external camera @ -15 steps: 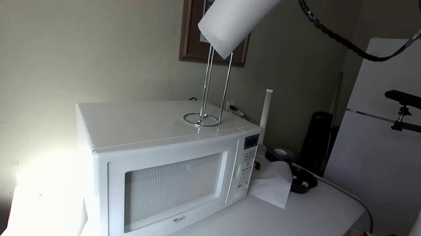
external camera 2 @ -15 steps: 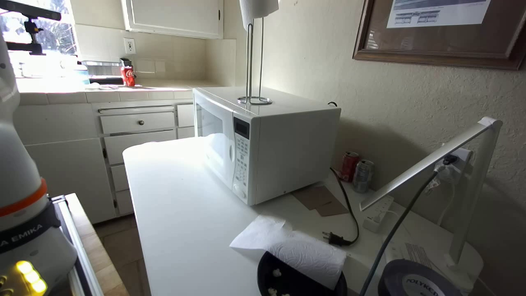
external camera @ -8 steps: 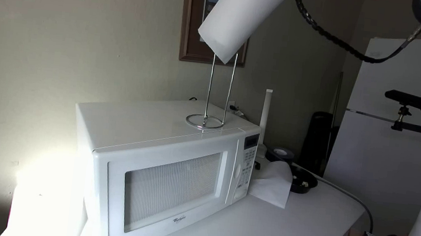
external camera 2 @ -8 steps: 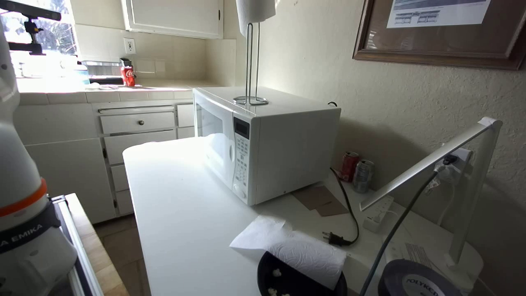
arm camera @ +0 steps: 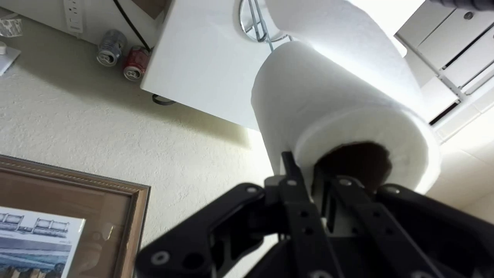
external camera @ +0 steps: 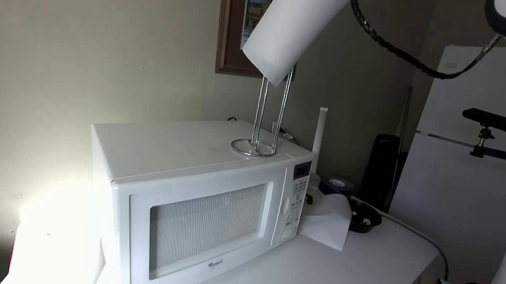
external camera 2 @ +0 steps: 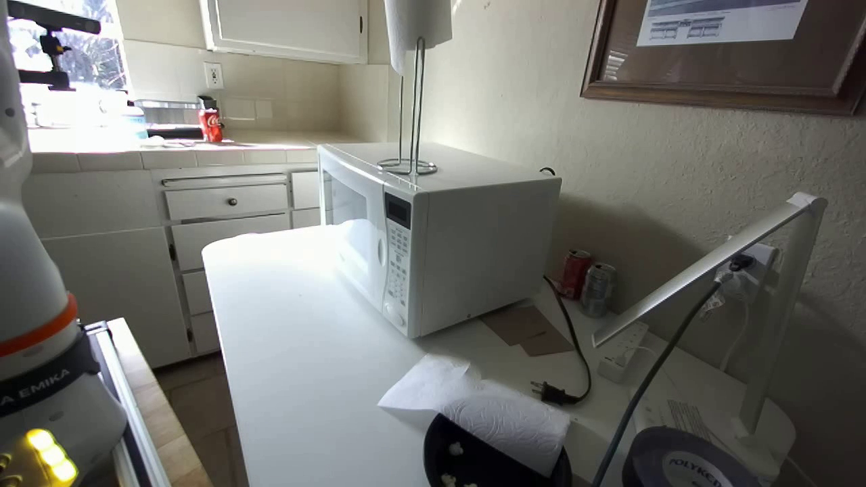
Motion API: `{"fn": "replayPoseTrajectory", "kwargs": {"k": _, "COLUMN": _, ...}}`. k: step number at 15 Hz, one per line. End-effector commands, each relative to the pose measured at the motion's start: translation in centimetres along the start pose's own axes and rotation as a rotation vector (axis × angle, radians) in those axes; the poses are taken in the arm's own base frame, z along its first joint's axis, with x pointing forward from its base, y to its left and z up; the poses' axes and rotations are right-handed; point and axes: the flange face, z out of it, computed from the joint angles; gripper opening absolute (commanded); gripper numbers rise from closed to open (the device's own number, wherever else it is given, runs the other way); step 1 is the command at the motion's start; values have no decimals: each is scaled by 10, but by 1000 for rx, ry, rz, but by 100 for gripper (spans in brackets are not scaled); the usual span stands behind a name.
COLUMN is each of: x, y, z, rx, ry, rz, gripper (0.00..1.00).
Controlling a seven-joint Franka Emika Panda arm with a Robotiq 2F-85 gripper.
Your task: Put the paper towel roll on the paper towel holder
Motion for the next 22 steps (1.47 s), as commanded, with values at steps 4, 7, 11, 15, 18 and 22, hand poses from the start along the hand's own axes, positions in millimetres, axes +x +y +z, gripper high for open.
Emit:
{"fn": "replayPoseTrajectory", "kwargs": {"k": 4, "x": 7, "y": -4, "z": 17, "rx": -31, "ry": -62, "rz": 11, "gripper": 3}}
{"fn": "replayPoseTrajectory", "kwargs": {"k": 7, "x": 9, "y": -3, "z": 25, "rx": -44, "ry": -89, "rz": 14, "gripper": 3}}
{"fn": "replayPoseTrajectory", "kwargs": {"k": 11, "x": 10, "y": -4, "z": 32, "rx": -46, "ry": -120, "rz": 16, "gripper": 3}}
{"fn": "replayPoseTrajectory", "kwargs": {"k": 15, "x": 12, "y": -3, "z": 39, "rx": -35, "ry": -133, "rz": 20, "gripper": 3}}
{"fn": "replayPoseTrajectory", "kwargs": {"k": 18, "x": 14, "y": 0, "z": 45, "rx": -35, "ry": -146, "rz": 23, "gripper": 37}}
{"fn": "replayPoseTrajectory", "kwargs": {"k": 22, "x": 16, "y": 0, "z": 49, "rx": -33, "ry": -152, "rz": 27, "gripper": 55}}
